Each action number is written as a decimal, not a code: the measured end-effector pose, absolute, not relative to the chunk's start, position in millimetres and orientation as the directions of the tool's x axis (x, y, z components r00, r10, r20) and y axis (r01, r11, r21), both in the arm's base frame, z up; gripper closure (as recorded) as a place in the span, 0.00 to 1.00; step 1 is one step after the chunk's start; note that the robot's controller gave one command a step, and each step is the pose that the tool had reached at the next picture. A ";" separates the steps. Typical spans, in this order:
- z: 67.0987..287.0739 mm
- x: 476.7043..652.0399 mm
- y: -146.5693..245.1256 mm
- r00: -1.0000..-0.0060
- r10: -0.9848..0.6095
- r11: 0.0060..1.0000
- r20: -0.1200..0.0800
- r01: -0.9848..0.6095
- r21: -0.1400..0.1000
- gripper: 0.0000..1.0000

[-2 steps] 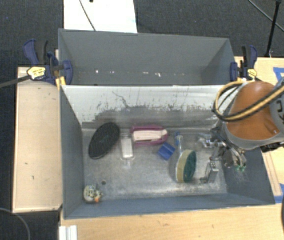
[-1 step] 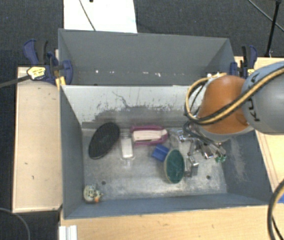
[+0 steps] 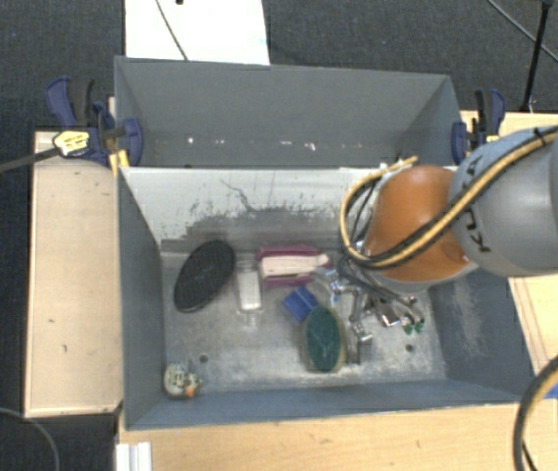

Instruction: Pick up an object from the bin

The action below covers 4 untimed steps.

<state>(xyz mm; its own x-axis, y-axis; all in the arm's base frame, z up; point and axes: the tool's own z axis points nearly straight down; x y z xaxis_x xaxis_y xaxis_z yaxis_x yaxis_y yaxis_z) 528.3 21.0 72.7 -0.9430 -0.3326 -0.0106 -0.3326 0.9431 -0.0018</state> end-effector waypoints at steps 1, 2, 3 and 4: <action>79.0 505.1 46.4 -0.822 -0.570 0.822 -0.002 -0.570 0.000 0.00; 73.6 485.9 49.8 -0.628 -0.778 0.629 -0.012 -0.778 -0.009 0.00; 73.2 485.9 49.2 -0.623 -0.782 0.624 -0.011 -0.782 -0.010 1.00; 218.3 512.1 34.0 -0.589 -0.808 0.589 -0.007 -0.808 -0.008 1.00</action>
Offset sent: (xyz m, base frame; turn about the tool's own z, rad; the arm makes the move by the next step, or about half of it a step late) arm -0.0236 0.0245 0.0054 -0.2677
